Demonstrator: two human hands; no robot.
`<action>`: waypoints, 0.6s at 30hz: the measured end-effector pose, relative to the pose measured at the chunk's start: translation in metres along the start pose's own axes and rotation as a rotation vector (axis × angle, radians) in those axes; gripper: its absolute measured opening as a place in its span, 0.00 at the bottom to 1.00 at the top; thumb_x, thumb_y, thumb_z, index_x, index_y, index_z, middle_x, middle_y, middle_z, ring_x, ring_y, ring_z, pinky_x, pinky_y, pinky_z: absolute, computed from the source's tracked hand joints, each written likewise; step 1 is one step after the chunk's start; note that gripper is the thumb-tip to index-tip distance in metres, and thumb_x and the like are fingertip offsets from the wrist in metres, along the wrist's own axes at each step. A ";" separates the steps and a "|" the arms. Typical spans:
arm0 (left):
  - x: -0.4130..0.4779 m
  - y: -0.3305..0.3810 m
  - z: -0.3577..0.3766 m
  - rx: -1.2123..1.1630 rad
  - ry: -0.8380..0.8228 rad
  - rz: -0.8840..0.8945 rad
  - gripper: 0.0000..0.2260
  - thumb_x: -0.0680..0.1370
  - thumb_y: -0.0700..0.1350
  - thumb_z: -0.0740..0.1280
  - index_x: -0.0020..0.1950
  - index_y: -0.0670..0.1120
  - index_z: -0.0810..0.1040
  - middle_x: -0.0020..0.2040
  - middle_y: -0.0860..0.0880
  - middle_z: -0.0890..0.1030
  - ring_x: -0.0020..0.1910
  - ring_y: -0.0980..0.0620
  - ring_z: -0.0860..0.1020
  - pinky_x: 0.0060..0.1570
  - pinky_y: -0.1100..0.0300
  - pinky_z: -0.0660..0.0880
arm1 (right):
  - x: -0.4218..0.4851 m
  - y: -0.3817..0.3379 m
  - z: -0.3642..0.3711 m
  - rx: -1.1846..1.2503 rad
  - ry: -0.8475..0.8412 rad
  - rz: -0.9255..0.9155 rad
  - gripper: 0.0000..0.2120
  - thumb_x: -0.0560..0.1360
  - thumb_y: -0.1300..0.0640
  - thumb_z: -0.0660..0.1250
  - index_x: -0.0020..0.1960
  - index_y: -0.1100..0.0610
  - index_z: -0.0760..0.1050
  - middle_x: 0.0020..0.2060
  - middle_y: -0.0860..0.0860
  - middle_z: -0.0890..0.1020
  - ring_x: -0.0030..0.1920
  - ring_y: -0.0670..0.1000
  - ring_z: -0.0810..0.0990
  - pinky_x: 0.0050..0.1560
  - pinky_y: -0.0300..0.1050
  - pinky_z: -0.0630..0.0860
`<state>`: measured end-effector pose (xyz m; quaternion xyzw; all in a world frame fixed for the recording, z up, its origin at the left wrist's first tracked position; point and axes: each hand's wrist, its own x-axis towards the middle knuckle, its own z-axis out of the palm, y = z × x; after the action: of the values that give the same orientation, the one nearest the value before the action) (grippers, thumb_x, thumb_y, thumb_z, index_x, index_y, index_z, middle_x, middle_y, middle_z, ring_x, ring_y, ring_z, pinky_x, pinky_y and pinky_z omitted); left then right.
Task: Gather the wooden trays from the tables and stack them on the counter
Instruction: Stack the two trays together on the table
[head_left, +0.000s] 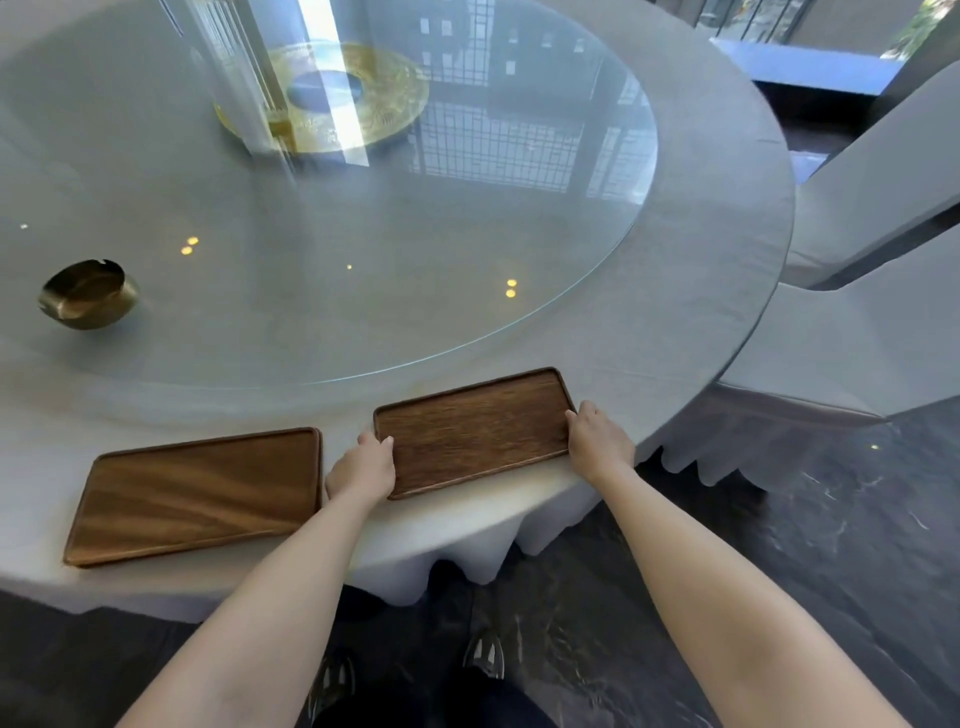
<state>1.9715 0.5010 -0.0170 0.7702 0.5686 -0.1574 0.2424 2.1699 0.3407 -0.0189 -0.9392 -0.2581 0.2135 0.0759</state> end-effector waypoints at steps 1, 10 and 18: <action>-0.001 0.000 0.001 0.003 0.013 0.001 0.21 0.82 0.50 0.47 0.66 0.37 0.66 0.64 0.35 0.75 0.62 0.36 0.74 0.57 0.49 0.71 | 0.001 0.001 0.000 -0.005 -0.004 0.000 0.19 0.82 0.52 0.46 0.58 0.64 0.68 0.57 0.60 0.77 0.56 0.61 0.77 0.44 0.49 0.67; -0.003 -0.022 -0.017 -0.063 0.148 0.066 0.18 0.83 0.48 0.46 0.60 0.37 0.68 0.59 0.34 0.78 0.59 0.34 0.75 0.54 0.49 0.71 | -0.016 -0.009 0.005 -0.073 -0.041 -0.064 0.20 0.82 0.52 0.45 0.57 0.63 0.71 0.50 0.57 0.77 0.45 0.56 0.74 0.42 0.47 0.66; 0.010 -0.095 -0.081 -0.117 0.299 0.110 0.18 0.83 0.48 0.46 0.58 0.37 0.69 0.56 0.33 0.79 0.56 0.34 0.77 0.52 0.48 0.73 | -0.041 -0.102 -0.001 0.032 0.059 -0.146 0.19 0.82 0.49 0.46 0.43 0.60 0.67 0.49 0.62 0.80 0.45 0.60 0.77 0.40 0.47 0.67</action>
<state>1.8814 0.5767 0.0269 0.7994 0.5635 0.0058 0.2081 2.0925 0.4064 0.0229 -0.9224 -0.3200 0.1836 0.1140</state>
